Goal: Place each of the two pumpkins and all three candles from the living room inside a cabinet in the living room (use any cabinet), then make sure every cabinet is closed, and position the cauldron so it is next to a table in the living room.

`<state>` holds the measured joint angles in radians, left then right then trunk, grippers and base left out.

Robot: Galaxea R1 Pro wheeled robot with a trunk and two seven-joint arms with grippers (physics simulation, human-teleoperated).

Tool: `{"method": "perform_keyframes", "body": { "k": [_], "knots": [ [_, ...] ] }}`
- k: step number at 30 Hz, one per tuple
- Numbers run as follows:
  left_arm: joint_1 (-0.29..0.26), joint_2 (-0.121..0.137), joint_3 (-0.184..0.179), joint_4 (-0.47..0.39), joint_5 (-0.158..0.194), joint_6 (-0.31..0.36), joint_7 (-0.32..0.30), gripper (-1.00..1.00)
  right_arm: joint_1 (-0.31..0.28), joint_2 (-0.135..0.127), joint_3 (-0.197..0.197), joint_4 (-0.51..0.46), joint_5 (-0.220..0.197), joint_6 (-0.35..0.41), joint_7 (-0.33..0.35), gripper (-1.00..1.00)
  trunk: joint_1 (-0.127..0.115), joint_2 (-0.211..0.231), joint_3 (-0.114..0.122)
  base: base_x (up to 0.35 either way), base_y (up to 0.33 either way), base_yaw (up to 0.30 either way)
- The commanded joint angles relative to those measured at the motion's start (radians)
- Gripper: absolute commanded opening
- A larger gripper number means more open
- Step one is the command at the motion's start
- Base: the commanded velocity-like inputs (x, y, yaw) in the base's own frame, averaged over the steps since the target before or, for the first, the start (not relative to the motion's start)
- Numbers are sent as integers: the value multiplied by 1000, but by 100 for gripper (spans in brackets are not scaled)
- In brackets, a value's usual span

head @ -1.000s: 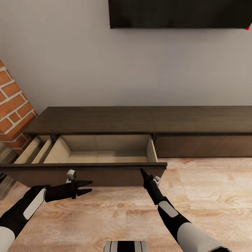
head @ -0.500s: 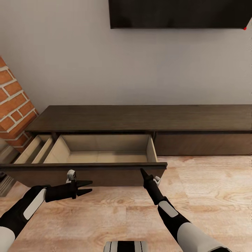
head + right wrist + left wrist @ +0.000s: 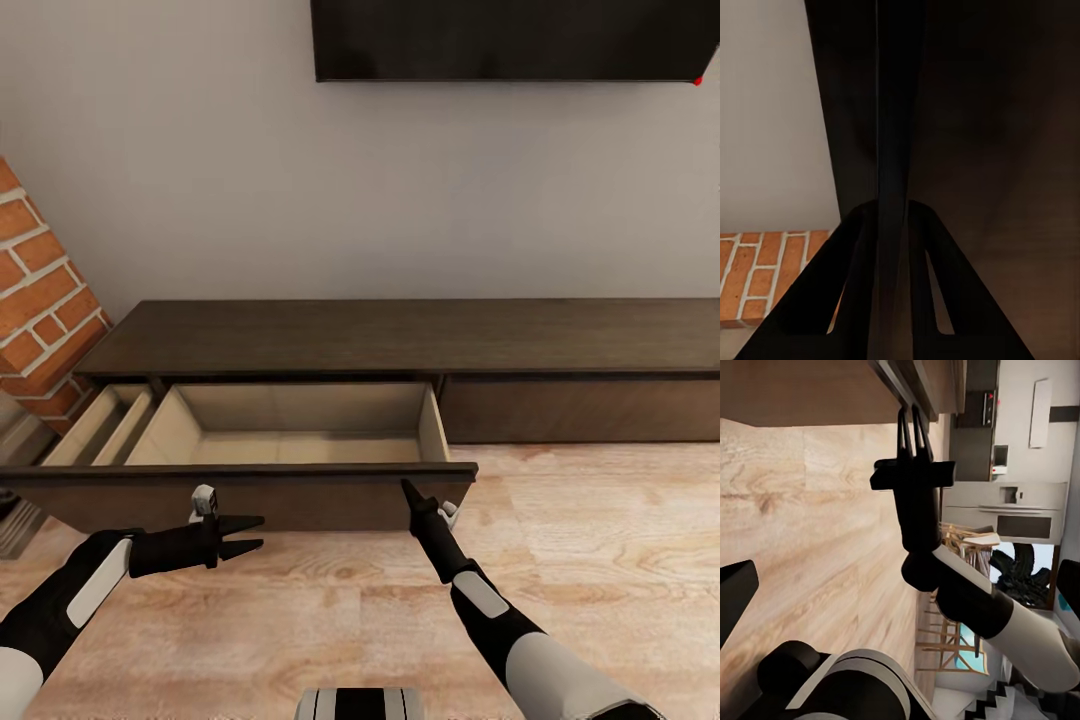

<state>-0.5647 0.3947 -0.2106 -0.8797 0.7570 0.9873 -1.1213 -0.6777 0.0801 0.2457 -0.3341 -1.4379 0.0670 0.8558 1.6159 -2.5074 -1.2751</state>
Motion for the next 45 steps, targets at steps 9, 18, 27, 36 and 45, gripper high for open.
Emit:
{"method": "perform_keyframes", "body": {
  "k": [9,18,27,36,45],
  "knots": [
    [-1,1,-3,0,4,5,-2,100,9,0,12,-2,-9,9,12,-100,-1,0,-1,-57,0,0],
    [-1,1,-3,0,4,5,-2,100,9,0,12,-2,-9,7,14,-100,-1,0,-1,-1,0,0],
    [-1,1,-3,-1,4,5,-2,100,9,0,11,-2,-9,10,14,-100,-1,0,-1,0,0,0],
    [0,1,-3,0,4,5,-2,100,9,0,12,-2,-10,14,14,100,-1,0,-1,0,0,0],
    [0,1,-3,0,4,5,-2,100,9,0,13,-2,-10,16,12,100,-1,0,-1,0,0,0]
  ]
}}
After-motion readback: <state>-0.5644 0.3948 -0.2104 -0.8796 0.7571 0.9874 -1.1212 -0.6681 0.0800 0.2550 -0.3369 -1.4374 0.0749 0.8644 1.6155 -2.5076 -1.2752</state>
